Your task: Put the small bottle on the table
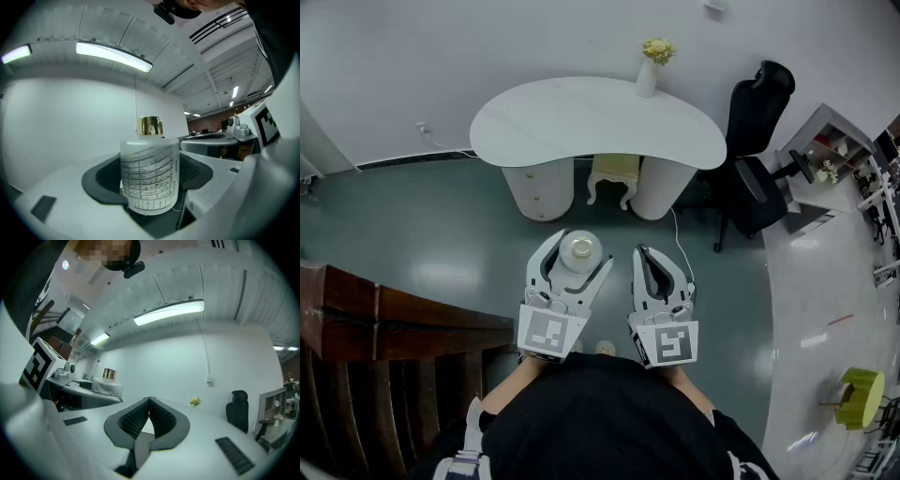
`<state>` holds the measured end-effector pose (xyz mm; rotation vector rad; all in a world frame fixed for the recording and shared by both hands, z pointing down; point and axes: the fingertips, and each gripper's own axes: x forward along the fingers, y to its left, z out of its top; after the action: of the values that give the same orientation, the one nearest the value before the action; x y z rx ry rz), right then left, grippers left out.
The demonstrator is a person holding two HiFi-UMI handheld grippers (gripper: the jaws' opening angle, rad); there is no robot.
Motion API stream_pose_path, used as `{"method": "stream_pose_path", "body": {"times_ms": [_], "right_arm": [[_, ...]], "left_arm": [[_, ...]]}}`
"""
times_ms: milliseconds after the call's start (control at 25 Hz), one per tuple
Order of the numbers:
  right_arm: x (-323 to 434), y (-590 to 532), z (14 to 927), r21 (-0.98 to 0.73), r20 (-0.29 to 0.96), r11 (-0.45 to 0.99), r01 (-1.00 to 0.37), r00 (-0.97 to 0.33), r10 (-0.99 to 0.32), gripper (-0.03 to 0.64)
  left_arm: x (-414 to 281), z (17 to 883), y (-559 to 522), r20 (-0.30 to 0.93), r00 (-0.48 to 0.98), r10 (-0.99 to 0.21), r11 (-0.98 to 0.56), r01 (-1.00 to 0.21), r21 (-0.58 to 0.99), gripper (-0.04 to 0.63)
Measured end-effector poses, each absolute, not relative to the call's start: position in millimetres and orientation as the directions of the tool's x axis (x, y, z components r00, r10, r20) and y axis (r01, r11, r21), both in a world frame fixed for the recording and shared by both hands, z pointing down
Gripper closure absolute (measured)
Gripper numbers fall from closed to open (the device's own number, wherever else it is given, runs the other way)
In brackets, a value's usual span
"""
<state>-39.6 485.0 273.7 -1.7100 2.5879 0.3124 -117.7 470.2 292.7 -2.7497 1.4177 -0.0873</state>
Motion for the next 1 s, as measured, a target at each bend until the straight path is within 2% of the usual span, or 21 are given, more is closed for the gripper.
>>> {"method": "stream_pose_path", "body": {"times_ms": [1000], "right_arm": [[20,487,282,0.137,-0.145,0.445,-0.885,-0.462,-0.875,0.595]], "left_arm": [[-69,295,478,0.006,0.498,-0.867,-0.498,-0.866,-0.048,0.261]]}}
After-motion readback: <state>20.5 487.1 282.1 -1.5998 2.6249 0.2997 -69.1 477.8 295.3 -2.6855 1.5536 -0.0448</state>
